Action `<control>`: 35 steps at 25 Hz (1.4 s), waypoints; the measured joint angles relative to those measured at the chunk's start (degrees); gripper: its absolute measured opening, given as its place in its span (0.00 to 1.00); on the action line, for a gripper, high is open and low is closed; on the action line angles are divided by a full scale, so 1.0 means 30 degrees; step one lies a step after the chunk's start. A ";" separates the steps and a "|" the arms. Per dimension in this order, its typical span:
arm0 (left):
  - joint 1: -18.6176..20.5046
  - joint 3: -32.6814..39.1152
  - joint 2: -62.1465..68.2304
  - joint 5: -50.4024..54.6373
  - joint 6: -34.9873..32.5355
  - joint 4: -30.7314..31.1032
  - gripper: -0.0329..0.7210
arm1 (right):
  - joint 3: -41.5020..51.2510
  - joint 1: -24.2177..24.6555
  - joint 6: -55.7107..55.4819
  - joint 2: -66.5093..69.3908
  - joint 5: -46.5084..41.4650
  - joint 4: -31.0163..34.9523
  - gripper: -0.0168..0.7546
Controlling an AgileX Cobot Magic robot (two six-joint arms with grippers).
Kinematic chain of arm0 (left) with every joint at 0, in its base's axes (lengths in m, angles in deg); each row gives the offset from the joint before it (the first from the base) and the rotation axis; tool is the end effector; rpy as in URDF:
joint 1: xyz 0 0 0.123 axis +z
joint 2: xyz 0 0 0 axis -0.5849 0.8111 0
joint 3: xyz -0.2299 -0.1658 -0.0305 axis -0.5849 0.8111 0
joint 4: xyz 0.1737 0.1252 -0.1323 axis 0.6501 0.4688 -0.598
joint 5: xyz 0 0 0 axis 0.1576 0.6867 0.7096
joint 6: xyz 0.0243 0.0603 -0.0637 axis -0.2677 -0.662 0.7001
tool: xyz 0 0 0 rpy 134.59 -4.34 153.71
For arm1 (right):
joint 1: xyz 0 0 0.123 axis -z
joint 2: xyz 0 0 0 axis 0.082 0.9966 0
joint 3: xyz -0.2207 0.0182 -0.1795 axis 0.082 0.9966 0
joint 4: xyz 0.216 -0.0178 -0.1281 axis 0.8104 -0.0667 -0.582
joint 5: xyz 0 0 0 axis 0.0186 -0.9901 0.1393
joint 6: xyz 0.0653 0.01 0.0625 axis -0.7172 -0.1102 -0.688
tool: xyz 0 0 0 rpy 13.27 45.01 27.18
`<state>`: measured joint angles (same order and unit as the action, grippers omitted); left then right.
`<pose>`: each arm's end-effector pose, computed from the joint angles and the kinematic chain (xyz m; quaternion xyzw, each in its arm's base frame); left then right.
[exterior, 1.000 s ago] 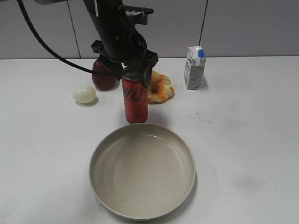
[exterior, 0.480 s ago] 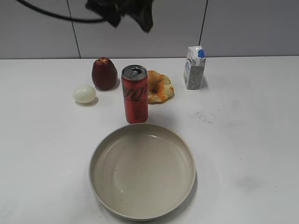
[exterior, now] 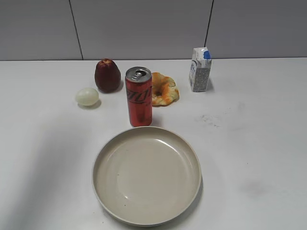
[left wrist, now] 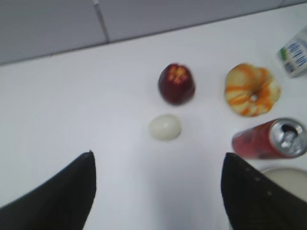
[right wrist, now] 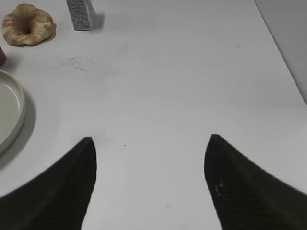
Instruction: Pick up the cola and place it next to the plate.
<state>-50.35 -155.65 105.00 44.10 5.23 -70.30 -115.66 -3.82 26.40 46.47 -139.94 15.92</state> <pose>0.3194 -0.0952 0.4120 0.1763 0.9365 -0.0882 0.2898 -0.0046 0.0084 0.2769 -0.0129 0.8483 0.0376 0.5280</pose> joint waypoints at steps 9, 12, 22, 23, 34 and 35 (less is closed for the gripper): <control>0.4395 1.3291 -0.9399 -0.0211 0.0000 0.0226 0.82 | 0.0000 0.0000 0.0000 0.0000 0.0000 0.0000 0.71; 0.4630 1.6788 -1.3130 -0.1207 0.0000 0.0241 0.82 | 0.0000 0.0000 0.0000 0.0000 0.0000 0.0000 0.71; 0.4630 2.3154 -2.4259 -0.3992 -0.0020 0.0400 0.82 | 0.0000 0.0000 0.0000 0.0000 0.0000 0.0000 0.71; 0.4630 2.3280 -2.4973 -0.3881 -0.0023 0.0400 0.82 | 0.0000 0.0000 0.0000 0.0000 0.0000 0.0000 0.71; 0.4630 2.3727 -2.6843 -0.3465 -0.0169 0.0417 0.81 | 0.0000 0.0000 0.0000 0.0000 0.0000 0.0000 0.71; 0.4630 2.3727 -2.6843 -0.3465 -0.0169 0.0417 0.80 | 0.0000 0.0000 0.0000 0.0000 0.0000 0.0000 0.71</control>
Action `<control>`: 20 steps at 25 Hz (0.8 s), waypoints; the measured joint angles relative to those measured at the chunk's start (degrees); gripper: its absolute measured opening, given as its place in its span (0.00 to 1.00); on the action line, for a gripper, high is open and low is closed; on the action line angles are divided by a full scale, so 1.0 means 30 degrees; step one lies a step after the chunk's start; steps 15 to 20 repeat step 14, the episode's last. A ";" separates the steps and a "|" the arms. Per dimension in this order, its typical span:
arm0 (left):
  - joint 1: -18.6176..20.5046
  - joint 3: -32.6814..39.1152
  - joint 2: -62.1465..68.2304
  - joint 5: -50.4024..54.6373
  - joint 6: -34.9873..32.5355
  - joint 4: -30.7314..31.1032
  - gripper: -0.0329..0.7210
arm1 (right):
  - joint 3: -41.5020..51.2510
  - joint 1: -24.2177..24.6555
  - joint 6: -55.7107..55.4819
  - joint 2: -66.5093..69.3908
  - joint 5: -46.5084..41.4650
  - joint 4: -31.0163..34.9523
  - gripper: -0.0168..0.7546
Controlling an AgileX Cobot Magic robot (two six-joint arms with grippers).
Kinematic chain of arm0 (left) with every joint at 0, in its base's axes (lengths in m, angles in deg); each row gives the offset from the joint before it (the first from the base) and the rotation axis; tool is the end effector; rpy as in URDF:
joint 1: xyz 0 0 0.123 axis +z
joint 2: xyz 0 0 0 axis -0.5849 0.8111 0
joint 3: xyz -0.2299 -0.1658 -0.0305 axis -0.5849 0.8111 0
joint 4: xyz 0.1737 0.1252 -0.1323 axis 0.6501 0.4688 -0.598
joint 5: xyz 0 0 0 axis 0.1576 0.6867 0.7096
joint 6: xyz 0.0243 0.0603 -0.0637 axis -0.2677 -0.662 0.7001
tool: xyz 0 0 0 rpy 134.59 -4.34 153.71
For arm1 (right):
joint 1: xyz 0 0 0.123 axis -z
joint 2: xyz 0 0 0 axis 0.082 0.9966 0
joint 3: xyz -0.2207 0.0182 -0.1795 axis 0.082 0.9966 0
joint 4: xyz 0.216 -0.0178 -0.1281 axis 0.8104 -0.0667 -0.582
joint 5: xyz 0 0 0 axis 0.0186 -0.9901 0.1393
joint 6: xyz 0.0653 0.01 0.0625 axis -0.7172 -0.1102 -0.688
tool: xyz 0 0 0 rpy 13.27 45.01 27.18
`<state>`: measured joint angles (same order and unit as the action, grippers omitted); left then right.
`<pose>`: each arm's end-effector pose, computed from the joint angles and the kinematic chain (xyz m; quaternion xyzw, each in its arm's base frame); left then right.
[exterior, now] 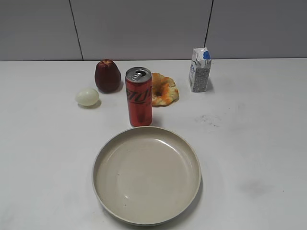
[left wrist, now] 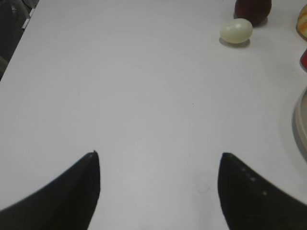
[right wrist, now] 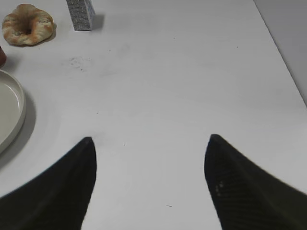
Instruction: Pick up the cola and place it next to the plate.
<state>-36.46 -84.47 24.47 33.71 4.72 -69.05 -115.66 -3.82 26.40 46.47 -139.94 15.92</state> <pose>0.0244 -0.0095 0.2790 0.0614 0.8869 -0.0305 0.4569 -0.0046 0.0084 0.2769 -0.0129 0.8483 0.0376 0.5280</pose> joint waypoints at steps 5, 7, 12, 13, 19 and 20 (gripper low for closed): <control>0.0000 0.0007 -0.0570 0.0000 0.0000 0.0016 0.76 | 0.0000 0.0000 0.0000 0.0000 0.0000 0.0000 0.71; 0.0000 0.0022 -0.1505 0.0000 0.0000 0.0034 0.75 | 0.0000 0.0000 0.0000 0.0000 0.0000 0.0000 0.71; 0.0000 0.0005 -0.3569 0.0004 0.0000 0.0061 0.75 | 0.0000 0.0000 0.0000 0.0000 0.0000 0.0017 0.71; 0.0000 0.0022 -0.3589 0.0025 0.0000 0.0061 0.75 | 0.0000 0.0000 0.0000 0.0000 0.0000 0.0017 0.71; 0.0000 0.0022 -0.3609 0.0025 0.0000 0.0061 0.75 | 0.0000 0.0000 0.0000 0.0000 0.0000 0.0017 0.71; 0.0000 0.0022 -0.3609 0.0025 0.0000 0.0061 0.75 | 0.0000 0.0000 0.0000 0.0000 0.0000 0.0017 0.71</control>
